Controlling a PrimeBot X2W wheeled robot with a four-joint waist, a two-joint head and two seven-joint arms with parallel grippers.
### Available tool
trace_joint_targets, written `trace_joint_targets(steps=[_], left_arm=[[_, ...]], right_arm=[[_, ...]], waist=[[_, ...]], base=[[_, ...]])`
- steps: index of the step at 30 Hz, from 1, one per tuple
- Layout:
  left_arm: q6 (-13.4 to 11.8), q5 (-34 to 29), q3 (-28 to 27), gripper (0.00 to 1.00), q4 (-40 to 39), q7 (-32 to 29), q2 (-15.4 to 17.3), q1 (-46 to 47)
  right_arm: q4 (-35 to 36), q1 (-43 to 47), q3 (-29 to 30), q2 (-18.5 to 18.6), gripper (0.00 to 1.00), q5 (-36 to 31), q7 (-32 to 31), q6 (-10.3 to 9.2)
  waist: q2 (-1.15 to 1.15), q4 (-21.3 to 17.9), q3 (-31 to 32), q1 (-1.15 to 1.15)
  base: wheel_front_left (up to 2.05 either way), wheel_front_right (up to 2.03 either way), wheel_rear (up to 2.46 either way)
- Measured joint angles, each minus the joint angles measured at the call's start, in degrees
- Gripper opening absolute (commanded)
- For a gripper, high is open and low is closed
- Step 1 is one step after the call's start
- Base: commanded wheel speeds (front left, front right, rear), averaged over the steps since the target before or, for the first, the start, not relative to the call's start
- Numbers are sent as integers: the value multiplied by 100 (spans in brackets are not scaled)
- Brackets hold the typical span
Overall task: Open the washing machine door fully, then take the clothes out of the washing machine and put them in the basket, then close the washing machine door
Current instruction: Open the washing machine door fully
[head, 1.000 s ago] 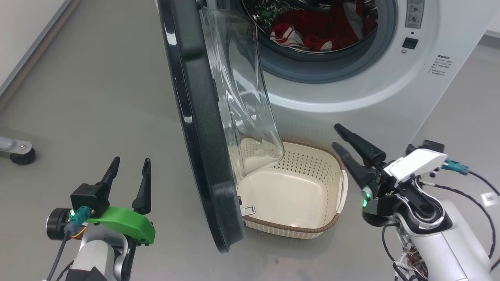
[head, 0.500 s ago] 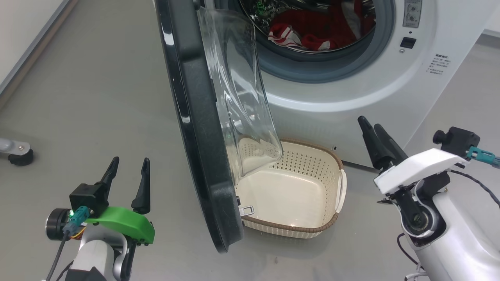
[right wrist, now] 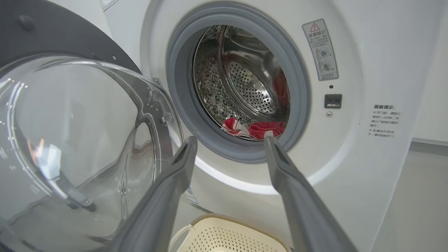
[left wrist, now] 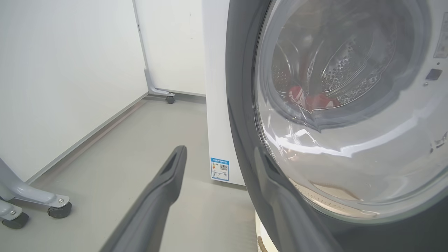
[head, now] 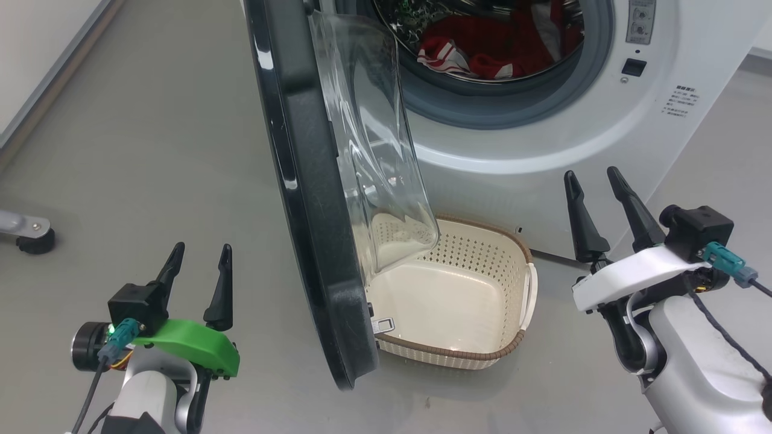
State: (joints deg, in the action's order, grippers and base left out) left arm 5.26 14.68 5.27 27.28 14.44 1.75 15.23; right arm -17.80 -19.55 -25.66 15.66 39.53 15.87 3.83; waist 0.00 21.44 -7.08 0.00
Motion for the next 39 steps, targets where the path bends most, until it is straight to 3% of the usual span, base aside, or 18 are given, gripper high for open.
trace_joint_targets(steps=[7, 13, 39], left_arm=[[0, 0, 14, 100, 1, 0, 0, 0], [0, 0, 26, 100, 2, 0, -1, 0], [1, 0, 58, 99, 103, 0, -2, -86]], right_arm=[[-303, -1, -40, -24, 100, -726, -69, -520], [-316, 1, 242, -250, 100, -971, -101, -757], [-433, 166, 636, -679, 100, -1586, -101, -802]], waist=[[0, 3, 26, 0], [0, -13, 41, 0], [0, 21, 130, 0]], base=[[0, 0, 0], [0, 0, 0], [0, 0, 0]])
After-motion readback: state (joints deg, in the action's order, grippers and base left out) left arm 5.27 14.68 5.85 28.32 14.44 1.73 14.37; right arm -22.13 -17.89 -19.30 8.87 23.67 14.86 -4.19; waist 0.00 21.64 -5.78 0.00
